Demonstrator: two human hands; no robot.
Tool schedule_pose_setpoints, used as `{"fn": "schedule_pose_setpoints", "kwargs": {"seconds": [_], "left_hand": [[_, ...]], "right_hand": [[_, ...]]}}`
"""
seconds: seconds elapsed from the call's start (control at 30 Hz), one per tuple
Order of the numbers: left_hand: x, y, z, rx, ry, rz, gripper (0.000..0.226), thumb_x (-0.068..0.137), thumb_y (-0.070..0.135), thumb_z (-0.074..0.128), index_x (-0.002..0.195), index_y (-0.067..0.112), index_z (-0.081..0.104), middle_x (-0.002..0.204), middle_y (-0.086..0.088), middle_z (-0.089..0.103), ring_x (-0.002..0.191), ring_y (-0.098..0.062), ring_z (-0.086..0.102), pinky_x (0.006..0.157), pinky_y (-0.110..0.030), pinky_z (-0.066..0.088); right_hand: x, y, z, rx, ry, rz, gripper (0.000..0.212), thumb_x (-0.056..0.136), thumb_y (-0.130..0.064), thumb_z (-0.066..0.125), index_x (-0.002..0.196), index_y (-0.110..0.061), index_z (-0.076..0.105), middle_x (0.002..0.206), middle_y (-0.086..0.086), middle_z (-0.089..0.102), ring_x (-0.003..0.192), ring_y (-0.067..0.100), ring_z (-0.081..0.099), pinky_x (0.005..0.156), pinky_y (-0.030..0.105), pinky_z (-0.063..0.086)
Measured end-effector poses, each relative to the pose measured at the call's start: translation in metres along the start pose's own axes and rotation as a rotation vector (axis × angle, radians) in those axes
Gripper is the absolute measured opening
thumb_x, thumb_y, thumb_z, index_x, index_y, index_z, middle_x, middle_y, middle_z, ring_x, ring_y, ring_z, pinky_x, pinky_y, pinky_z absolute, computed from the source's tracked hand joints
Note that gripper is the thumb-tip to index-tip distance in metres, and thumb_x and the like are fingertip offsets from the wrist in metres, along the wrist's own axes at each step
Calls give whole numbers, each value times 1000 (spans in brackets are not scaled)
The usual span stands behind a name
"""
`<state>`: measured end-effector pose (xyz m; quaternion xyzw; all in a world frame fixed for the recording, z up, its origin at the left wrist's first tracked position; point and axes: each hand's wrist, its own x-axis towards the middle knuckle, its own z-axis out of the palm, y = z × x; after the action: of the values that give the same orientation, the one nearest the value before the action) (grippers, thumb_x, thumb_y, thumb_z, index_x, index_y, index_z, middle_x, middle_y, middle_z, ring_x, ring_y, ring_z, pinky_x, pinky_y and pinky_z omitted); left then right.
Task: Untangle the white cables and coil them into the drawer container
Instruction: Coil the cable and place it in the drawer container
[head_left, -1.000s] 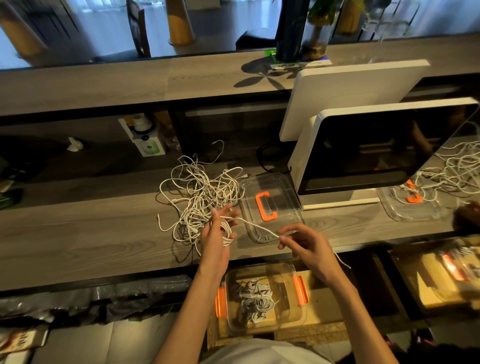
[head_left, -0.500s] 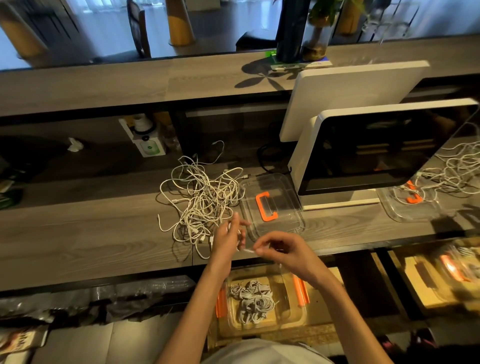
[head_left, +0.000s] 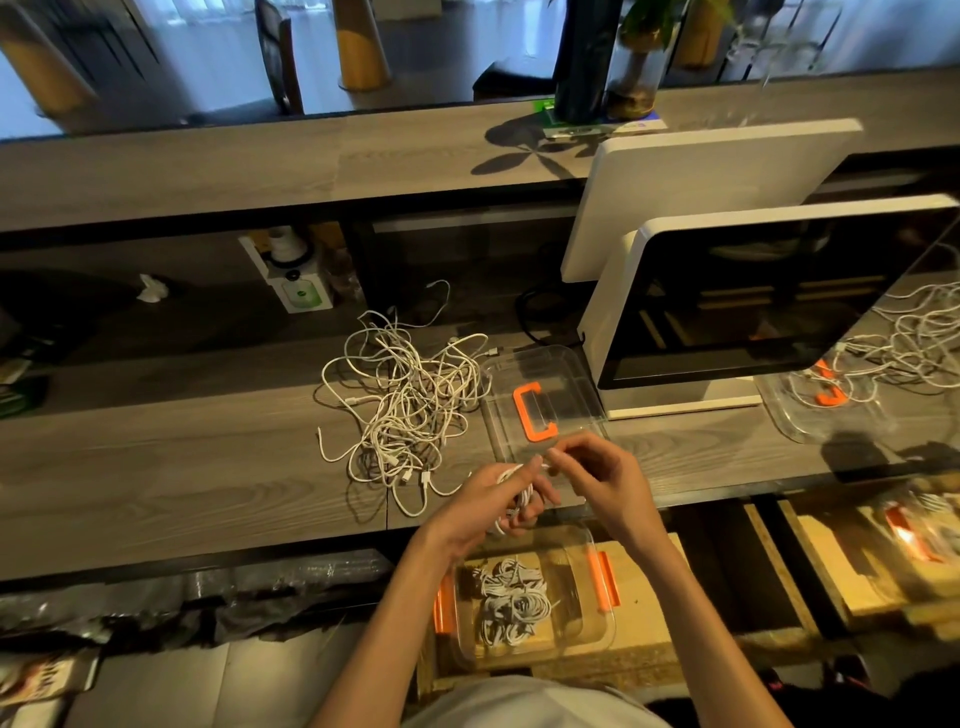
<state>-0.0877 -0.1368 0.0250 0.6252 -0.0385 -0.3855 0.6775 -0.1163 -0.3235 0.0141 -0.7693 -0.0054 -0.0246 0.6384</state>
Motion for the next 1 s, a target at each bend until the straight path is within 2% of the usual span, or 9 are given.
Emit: {"fn": "schedule_pose_setpoints", "kwargs": {"seconds": [0.13,0.27,0.47,0.53,0.63,0.73,0.87,0.93,1.0], "left_hand": [[5,-1,-3,149,277,117,46,102,52,45,103,17,75,71,-3,66,58,-11,50,56,-22,41],[8,0,-4,23,515,175,42,104,46,44,107,15,73,89,-7,77,61,-13,54,65,-32,45],[7,-2,-12,-297,528,254,41,104,41,47,117,10,71,113,-12,74,76,-10,57,58,-19,38],[8,-2,-10,-419,516,271,43,105,37,46,120,4,68,108,-16,73,76,-10,60,56,-20,38],[9,0,-11,-598,540,270,41,104,37,46,112,4,69,92,-10,71,76,-11,64,52,-19,42],[10,2,-20,-760,589,242,42,99,44,48,104,9,70,82,-5,66,75,-13,67,59,-23,50],[12,0,-24,-864,603,234,44,104,43,43,102,6,67,65,0,54,68,-17,62,71,-36,60],[13,-1,-27,-860,617,236,43,104,43,42,101,7,65,63,2,51,59,-13,56,62,-30,56],[15,-4,-29,-785,670,248,42,104,42,44,100,6,65,63,1,49,52,-10,50,52,-25,48]], "right_hand": [[-5,10,-14,-339,-73,34,13,98,-40,61,101,-32,71,79,-6,69,73,9,66,66,20,52],[-9,17,-16,-420,-153,46,22,99,-52,56,94,-38,72,86,-7,72,80,10,66,75,35,56],[-9,18,-16,-330,-149,32,27,99,-54,51,103,-39,74,90,-10,72,80,15,65,77,42,54],[-9,21,-15,-403,-171,13,30,98,-58,49,106,-41,73,94,-10,73,85,11,67,79,38,56],[-10,20,-13,-513,-165,2,30,97,-60,50,105,-39,71,85,-12,71,75,5,64,68,27,54],[-12,19,-12,-554,-169,-2,31,96,-59,50,94,-33,68,78,-13,67,73,3,64,64,17,47],[-16,20,-11,-431,-232,39,36,96,-62,50,84,-34,69,79,-16,68,76,8,65,68,21,46],[-17,17,-11,-351,-282,45,36,95,-65,51,86,-36,69,83,-18,69,78,10,66,69,26,49],[-16,11,-11,-286,-360,50,37,97,-67,50,94,-37,72,90,-10,71,83,14,67,74,41,55]]}}
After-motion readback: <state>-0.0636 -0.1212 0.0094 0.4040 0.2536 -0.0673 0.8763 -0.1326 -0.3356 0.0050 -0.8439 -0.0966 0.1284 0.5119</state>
